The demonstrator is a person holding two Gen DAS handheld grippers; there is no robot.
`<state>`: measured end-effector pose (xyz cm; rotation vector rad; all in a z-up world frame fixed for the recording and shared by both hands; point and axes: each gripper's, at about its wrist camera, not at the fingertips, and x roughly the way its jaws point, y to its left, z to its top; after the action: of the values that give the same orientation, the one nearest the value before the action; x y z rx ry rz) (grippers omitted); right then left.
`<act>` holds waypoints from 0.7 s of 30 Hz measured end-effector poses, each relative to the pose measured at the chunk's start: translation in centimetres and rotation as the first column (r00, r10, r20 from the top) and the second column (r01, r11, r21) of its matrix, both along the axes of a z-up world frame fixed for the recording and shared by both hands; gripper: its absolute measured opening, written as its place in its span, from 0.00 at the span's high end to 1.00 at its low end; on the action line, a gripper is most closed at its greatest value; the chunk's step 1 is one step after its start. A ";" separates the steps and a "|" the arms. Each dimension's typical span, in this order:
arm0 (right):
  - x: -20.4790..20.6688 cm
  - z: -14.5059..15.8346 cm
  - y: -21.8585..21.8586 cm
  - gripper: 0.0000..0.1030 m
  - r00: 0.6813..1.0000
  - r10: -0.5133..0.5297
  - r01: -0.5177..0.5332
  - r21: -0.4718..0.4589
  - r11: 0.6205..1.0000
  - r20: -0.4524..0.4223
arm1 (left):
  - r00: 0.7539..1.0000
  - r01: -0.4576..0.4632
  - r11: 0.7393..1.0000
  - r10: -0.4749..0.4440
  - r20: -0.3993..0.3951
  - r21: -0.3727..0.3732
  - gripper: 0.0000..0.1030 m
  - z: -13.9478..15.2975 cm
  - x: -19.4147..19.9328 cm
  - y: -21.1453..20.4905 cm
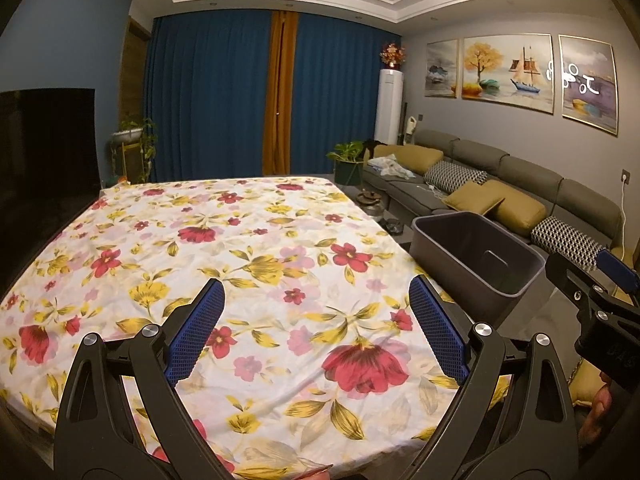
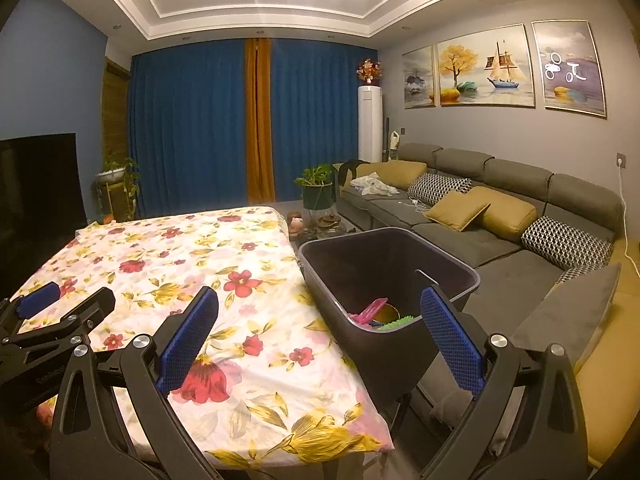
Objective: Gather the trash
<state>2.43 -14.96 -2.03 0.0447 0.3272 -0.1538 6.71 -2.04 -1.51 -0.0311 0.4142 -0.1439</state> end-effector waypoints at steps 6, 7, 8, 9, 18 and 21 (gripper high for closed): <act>-0.3 0.1 -0.1 0.06 1.000 -0.005 0.005 -0.002 1.000 0.007 | 1.000 0.003 1.000 -0.003 0.005 0.000 0.11 0.2 -0.1 -0.2; -0.3 0.1 -0.1 0.06 1.000 -0.005 0.005 -0.002 1.000 0.007 | 1.000 0.004 1.000 -0.004 0.003 -0.001 0.11 0.2 -0.1 -0.2; -0.3 0.1 -0.1 0.06 1.000 -0.005 0.005 -0.001 1.000 0.007 | 1.000 0.004 1.000 -0.004 0.003 -0.001 0.11 0.2 -0.1 -0.2; -0.3 0.1 -0.1 0.06 1.000 -0.005 0.005 -0.001 1.000 0.006 | 1.000 0.004 1.000 -0.004 0.003 0.000 0.11 0.2 -0.1 -0.2; -0.3 0.1 -0.2 0.06 1.000 -0.005 0.005 -0.001 1.000 0.007 | 1.000 0.003 1.000 -0.003 0.007 -0.001 0.11 0.3 -0.2 -0.3; -0.2 0.1 -0.2 0.06 1.000 -0.007 0.007 0.001 1.000 0.006 | 1.000 0.003 1.000 -0.003 0.006 -0.002 0.11 0.3 -0.2 -0.3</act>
<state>2.18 -15.19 -1.95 0.0468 0.3213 -0.1602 6.56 -2.34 -1.25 -0.0319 0.4081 -0.1473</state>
